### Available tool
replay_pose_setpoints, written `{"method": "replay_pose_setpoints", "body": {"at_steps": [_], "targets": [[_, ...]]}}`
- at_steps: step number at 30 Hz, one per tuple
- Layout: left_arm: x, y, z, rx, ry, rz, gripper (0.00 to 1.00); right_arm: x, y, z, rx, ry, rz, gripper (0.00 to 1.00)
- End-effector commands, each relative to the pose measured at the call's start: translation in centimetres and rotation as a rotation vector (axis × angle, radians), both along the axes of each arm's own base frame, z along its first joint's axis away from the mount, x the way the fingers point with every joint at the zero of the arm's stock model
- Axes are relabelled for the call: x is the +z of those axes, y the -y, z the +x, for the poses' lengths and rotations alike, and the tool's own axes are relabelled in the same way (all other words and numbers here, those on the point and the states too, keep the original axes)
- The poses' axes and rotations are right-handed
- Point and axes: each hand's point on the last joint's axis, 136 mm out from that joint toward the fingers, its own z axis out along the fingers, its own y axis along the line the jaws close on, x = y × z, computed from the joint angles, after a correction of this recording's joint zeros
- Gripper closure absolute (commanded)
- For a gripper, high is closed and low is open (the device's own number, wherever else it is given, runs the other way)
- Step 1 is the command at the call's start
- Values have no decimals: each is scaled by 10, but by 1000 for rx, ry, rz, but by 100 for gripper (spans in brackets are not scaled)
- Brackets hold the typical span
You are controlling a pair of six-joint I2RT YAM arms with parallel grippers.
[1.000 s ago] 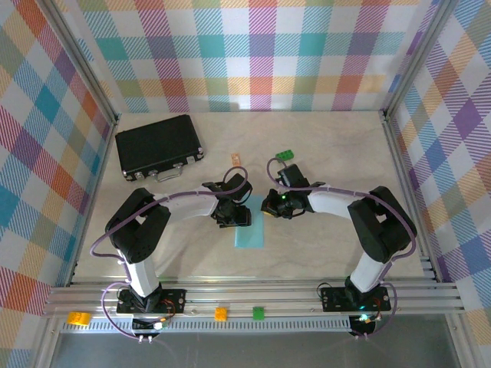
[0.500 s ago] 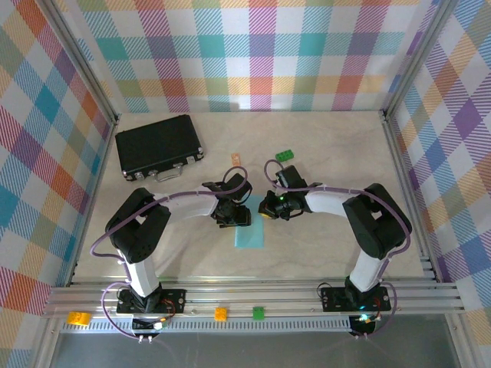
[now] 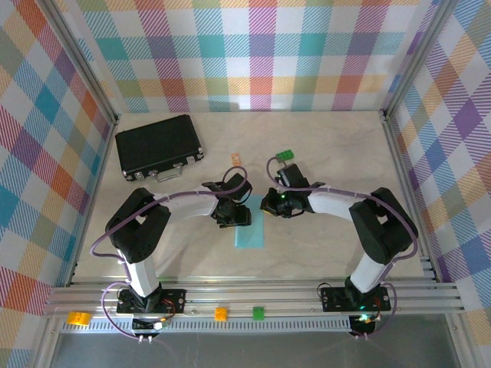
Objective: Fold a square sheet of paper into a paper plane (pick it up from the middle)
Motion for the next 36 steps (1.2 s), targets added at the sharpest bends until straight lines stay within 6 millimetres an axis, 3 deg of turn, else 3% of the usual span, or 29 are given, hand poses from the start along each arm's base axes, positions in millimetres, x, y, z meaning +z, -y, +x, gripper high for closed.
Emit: {"method": "replay_pose_setpoints", "body": {"at_steps": [1, 6, 16, 28, 36], "targets": [[-66, -11, -21, -8, -102, 66, 46, 2, 16, -2, -64, 19, -57, 100], [-66, -10, -21, -12, -100, 63, 46, 7, 24, -2, -85, 50, -77, 100], [-69, -9, -23, -34, -106, 64, 46, 14, -18, -3, 64, 48, 64, 100], [-71, -8, -22, -32, -108, 64, 47, -3, -32, -7, 110, -26, 75, 100], [-73, -10, -23, -38, -110, 80, 47, -12, -31, -17, 121, -63, 70, 100]]}}
